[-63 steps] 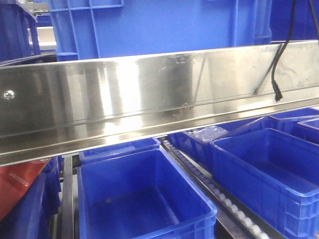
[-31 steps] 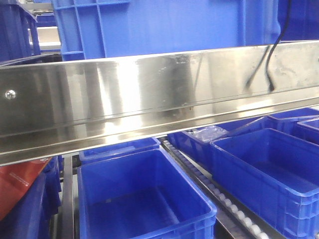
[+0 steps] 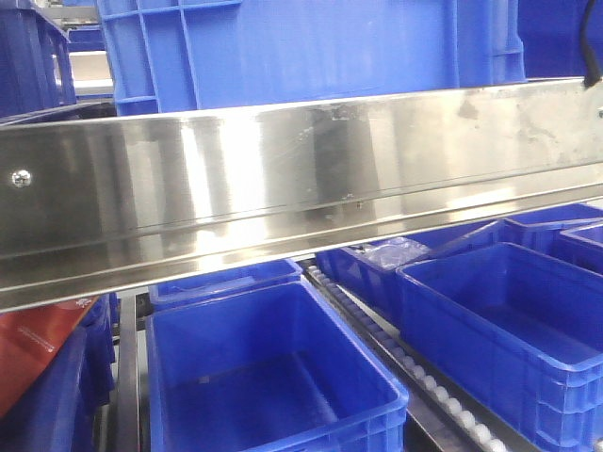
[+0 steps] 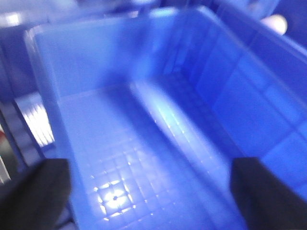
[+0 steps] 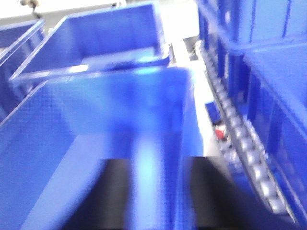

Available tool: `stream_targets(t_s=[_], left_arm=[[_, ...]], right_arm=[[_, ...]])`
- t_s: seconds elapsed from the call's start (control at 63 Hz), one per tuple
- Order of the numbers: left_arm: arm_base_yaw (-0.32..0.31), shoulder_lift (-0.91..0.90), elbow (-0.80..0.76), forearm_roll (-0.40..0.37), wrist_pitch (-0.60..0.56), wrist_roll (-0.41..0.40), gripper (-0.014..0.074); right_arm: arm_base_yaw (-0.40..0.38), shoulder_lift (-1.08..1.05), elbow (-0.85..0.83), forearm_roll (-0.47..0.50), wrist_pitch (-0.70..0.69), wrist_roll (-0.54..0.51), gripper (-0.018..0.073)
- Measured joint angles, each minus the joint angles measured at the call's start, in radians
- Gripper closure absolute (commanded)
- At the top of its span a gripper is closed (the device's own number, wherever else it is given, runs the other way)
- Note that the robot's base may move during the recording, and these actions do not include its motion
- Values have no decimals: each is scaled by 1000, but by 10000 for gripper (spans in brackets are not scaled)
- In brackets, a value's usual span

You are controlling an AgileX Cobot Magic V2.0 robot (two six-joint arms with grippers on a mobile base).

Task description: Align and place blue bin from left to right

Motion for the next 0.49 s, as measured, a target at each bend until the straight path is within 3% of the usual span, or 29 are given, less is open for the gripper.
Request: stream_targets(t_s=[0.079,0.175,0.492], left_arm=[[0,-20,0,0,0,18,449],[0,-39,0,0,0,41,706],[0,-97,0,59,0,102,707]], right_arm=[[0,-8,-1,0,37,0,722],[0,-11,-1,0,73,0,715],[0,-21,-1,-2,107,-2,715]])
